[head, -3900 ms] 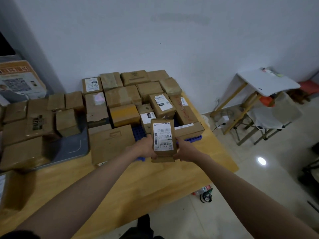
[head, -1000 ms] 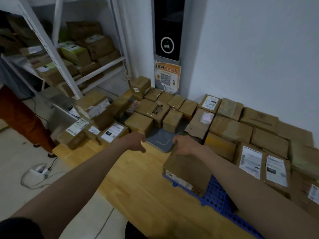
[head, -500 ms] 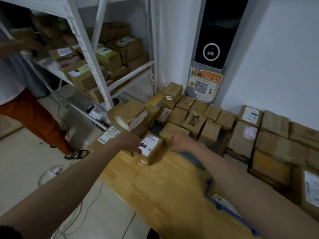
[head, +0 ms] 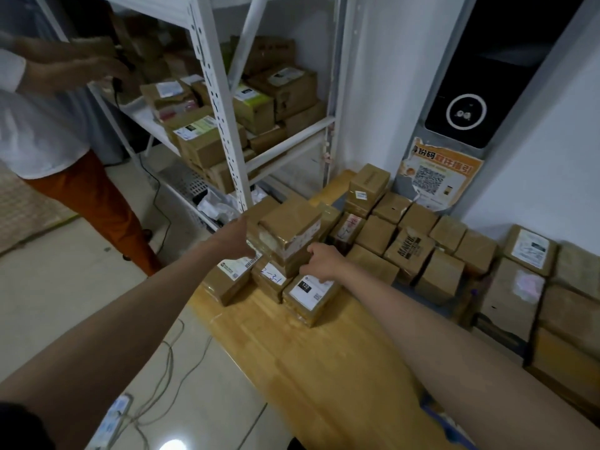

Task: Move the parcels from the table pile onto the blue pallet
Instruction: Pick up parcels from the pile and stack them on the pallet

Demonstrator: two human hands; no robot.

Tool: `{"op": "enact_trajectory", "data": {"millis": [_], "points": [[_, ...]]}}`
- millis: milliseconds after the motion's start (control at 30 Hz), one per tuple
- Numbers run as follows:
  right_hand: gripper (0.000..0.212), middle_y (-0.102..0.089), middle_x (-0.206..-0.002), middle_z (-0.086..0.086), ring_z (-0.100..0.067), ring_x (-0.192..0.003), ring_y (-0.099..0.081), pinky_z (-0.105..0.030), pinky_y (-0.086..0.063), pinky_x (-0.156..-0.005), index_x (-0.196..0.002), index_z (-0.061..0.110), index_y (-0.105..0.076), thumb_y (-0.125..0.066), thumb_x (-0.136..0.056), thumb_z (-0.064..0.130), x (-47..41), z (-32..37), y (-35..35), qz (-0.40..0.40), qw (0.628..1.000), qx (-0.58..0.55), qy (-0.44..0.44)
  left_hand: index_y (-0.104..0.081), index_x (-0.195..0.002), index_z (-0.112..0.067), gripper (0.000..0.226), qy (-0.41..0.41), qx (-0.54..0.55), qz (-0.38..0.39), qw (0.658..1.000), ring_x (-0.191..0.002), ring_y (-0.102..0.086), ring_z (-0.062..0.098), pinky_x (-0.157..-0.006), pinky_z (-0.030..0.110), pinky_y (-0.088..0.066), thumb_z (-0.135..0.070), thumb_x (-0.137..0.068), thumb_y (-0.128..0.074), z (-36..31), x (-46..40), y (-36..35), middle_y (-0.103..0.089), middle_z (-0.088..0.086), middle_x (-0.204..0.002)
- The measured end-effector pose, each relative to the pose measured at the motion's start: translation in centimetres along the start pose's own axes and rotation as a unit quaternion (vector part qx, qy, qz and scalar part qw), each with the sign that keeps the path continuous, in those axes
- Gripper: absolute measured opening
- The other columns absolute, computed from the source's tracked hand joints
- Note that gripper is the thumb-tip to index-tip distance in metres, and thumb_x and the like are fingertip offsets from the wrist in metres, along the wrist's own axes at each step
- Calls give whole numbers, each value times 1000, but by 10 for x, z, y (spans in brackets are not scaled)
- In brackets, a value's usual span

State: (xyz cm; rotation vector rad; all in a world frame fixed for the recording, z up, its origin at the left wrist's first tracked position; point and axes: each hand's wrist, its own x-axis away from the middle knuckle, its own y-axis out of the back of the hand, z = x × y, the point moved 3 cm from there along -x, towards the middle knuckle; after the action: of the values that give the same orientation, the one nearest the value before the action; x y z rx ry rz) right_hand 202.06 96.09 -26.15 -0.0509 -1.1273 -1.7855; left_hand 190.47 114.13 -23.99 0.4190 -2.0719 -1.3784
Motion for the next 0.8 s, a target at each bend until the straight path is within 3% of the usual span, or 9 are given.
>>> {"op": "enact_trajectory", "data": {"millis": [33, 167, 333, 400, 500, 600, 700, 800], "points": [[45, -60, -121, -12, -25, -105, -62, -39, -59, -84, -128, 4, -53, -64, -87, 19, -5, 5, -1, 3, 1000, -8, -1, -16, -153, -8, 99, -12, 8, -4, 1000, -128, -48, 33, -97, 36, -44, -20, -78, -80, -2, -4, 1, -38, 17, -150], [39, -59, -124, -13, -28, -108, -61, -42, -57, -89, -127, 6, -56, -59, -89, 13, -20, 22, -7, 5, 1000, -18, 3, -17, -153, -13, 98, -22, 16, -1, 1000, -114, -57, 33, -78, 31, -45, -14, -77, -80, -8, -20, -4, -49, 17, -140], [52, -55, -129, -13, -29, -113, -57, -38, -53, -91, -136, 0, -41, -60, -91, 17, -27, 26, -14, -8, 999, -53, 1, -36, -143, -8, 86, -27, 34, 8, 999, -117, -50, 30, -88, 32, -43, -17, -71, -82, -26, -32, -6, -47, 16, -135], [65, -53, -133, -14, -29, -119, -54, -36, -51, -95, -147, 1, -28, -59, -91, 15, -24, 21, -6, -30, 996, -88, 1, -44, -136, -10, 80, -41, 43, -7, 998, -112, -50, 26, -86, 28, -43, -19, -68, -85, -37, -34, 0, -49, 12, -129], [70, -53, -136, -13, -29, -121, -54, -36, -50, -96, -151, 7, -22, -59, -91, 10, -10, 5, 13, -88, 988, -129, 1, -49, -127, -11, 74, -98, 44, -29, 994, -107, -55, 26, -87, 36, -50, -23, -63, -86, -64, -38, 10, -56, 6, -119], [66, -55, -134, -12, -29, -120, -55, -33, -49, -95, -149, 9, -30, -60, -91, 11, 16, -21, 38, -159, 979, -128, -1, -50, -126, -12, 72, -164, 83, -27, 983, -96, -55, 16, -72, 22, -46, -29, -66, -86, -111, -37, 10, -54, -6, -105], [60, -53, -137, -14, -30, -121, -54, -34, -48, -97, -145, 8, -36, -63, -92, 16, 52, -60, 61, -214, 969, -116, -25, -48, -135, -15, 84, -220, 101, 26, 970, -115, -58, 23, -96, 40, -50, -33, -65, -89, -169, -34, -6, -60, 4, -126], [63, -53, -137, -13, -30, -124, -53, -35, -46, -99, -146, 8, -35, -65, -91, 17, 97, -109, 75, -264, 950, -145, -78, -43, -138, -11, 87, -268, 94, 60, 957, -120, -56, 28, -99, 34, -46, -27, -66, -89, -229, -22, -32, -57, 11, -133]]}}
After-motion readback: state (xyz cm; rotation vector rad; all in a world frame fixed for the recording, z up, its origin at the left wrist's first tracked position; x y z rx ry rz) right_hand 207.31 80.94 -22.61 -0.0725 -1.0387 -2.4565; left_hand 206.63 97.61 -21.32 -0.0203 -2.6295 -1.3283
